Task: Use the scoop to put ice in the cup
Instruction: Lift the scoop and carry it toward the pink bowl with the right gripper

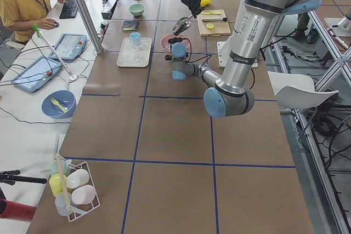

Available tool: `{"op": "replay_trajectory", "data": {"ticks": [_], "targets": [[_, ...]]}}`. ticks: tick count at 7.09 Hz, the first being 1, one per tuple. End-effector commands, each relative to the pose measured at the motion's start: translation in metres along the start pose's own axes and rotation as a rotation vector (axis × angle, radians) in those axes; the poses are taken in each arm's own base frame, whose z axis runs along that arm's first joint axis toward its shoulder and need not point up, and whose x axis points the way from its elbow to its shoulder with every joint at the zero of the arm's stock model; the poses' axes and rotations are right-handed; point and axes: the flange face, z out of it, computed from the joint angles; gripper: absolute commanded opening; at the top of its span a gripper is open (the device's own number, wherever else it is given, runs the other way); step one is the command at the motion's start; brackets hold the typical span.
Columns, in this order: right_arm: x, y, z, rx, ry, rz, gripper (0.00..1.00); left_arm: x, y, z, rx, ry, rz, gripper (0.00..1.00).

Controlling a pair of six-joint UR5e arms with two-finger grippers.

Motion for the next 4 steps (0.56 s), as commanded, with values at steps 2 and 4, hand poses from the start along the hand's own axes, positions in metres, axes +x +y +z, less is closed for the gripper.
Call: {"op": "replay_trajectory", "data": {"ticks": [2,4], "targets": [[0.005,-0.014,-0.005,-0.112,0.025,-0.209,0.00,0.001,0.001,0.001,0.001,0.003,0.001,1.00],[0.019,-0.033,-0.001,-0.141,0.042,-0.211,0.00,0.001,0.002,0.001,0.000,0.001,0.000,1.00]]}}
